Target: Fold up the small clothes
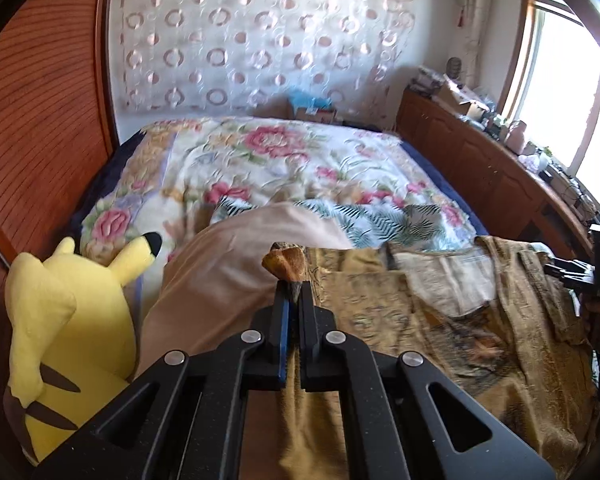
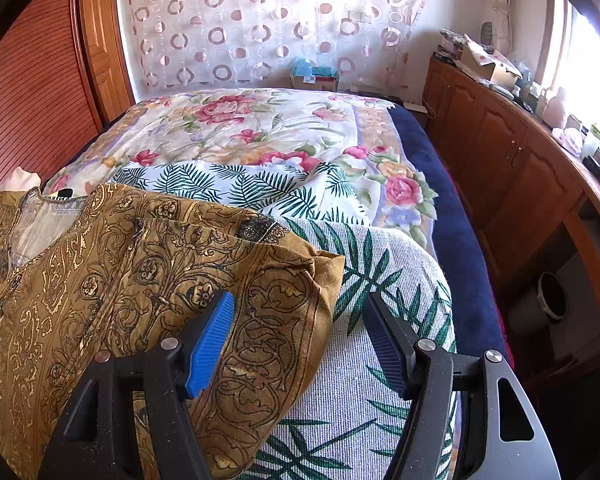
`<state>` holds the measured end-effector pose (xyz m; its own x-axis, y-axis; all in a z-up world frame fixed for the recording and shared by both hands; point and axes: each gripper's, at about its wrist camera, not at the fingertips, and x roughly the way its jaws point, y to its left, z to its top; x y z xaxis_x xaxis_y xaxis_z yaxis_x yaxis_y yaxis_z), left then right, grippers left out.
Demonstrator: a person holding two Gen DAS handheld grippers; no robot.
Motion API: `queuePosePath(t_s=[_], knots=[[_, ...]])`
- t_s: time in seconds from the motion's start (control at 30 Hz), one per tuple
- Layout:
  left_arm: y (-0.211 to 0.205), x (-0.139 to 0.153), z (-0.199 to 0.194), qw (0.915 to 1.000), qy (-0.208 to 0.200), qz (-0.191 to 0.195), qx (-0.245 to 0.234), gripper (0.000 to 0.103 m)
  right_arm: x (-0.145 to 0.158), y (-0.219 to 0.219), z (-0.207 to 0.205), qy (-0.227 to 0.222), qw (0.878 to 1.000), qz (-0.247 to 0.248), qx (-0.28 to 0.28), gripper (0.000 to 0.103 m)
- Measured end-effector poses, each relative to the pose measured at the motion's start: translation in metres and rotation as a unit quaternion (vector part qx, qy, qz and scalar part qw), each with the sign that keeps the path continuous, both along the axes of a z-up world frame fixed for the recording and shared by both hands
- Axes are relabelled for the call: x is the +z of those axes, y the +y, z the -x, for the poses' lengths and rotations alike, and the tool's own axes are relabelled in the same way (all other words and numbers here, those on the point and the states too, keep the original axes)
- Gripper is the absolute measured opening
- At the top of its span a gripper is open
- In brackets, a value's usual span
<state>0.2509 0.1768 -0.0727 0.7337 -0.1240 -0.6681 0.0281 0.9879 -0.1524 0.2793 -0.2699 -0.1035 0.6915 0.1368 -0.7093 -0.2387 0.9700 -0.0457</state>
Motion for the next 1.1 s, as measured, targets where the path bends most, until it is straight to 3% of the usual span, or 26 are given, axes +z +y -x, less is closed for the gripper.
queuePosePath(t_s=[0.43,0.53,0.57,0.6,0.93,1.1], knots=[[-0.043,0.018,0.026,0.9986,-0.033,0.007,-0.04,0.004,-0.001,-0.001,0.0,0.0,1.0,-0.003,0.003,0.068],[-0.05,0.022,0.036,0.9983,-0.039,0.006,-0.044,0.004,0.001,0.005,0.001,-0.004,1.0,-0.004,0.029,0.037],[-0.051,0.023,0.039,0.9982,-0.04,0.007,-0.045,0.004,0.002,0.009,0.002,-0.001,0.999,-0.003,0.035,0.018],[-0.052,0.025,0.044,0.998,-0.043,0.007,-0.045,0.004,0.003,0.012,0.004,0.005,0.999,-0.01,0.043,0.007],[-0.053,0.035,0.102,0.9971,-0.065,0.007,-0.04,0.004,0.048,0.006,0.089,-0.086,0.99,-0.064,0.089,0.004],[-0.047,0.023,0.136,0.9979,-0.058,0.002,-0.03,0.004,0.051,-0.014,0.143,-0.107,0.986,-0.073,0.101,0.004]])
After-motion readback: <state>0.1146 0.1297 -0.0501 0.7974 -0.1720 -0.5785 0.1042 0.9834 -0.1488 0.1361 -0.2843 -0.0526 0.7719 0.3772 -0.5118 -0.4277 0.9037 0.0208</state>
